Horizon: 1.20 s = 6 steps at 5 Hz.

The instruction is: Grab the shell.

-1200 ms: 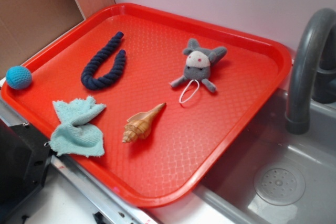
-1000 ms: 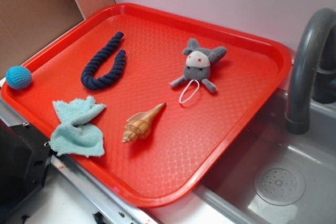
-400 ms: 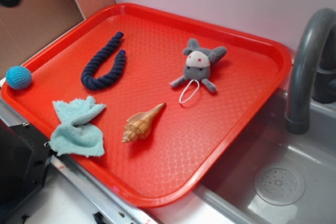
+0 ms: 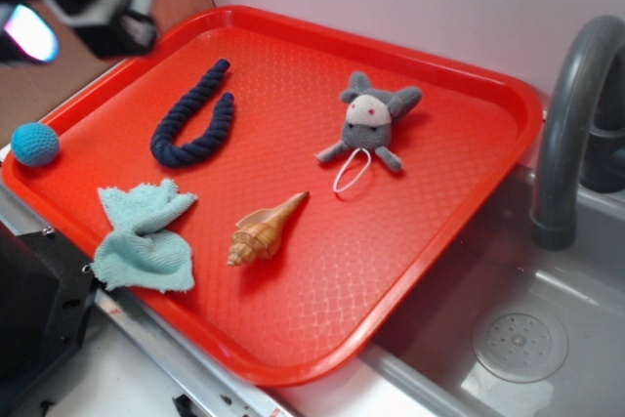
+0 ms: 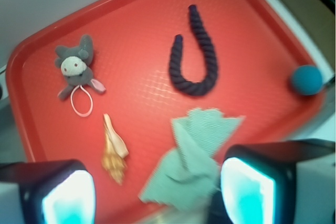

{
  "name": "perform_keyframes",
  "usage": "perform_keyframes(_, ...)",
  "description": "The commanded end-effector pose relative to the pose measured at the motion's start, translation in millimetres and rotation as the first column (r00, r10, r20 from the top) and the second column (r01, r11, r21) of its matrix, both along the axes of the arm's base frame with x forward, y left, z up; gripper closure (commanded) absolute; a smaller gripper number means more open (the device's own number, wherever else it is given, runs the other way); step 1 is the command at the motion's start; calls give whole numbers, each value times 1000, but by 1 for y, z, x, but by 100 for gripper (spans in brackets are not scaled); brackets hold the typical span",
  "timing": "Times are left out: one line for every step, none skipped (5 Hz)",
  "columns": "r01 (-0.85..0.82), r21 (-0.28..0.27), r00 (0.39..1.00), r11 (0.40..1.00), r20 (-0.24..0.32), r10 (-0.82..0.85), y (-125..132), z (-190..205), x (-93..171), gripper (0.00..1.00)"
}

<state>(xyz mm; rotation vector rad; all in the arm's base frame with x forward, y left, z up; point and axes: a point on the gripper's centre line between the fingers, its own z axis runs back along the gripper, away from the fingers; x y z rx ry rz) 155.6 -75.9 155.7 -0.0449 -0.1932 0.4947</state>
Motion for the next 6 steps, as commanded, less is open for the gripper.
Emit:
perform_keyframes(85,-51,996,995,-19,-86,-33,-42,24,0)
perform_keyframes(117,-69,991,991,-62,-121,-42,-60,25,0)
perform_keyframes(138,-74,981,988,-125,-147,-49,-87,28,0)
perform_keyframes(148,-60,969,987,-190,-156,-53,-113,29,0)
perform_keyframes(155,-65,957,986,-236,-166,-54,-130,28,0)
perform_keyframes(189,-81,943,979,-263,-203,-61,-138,22,0)
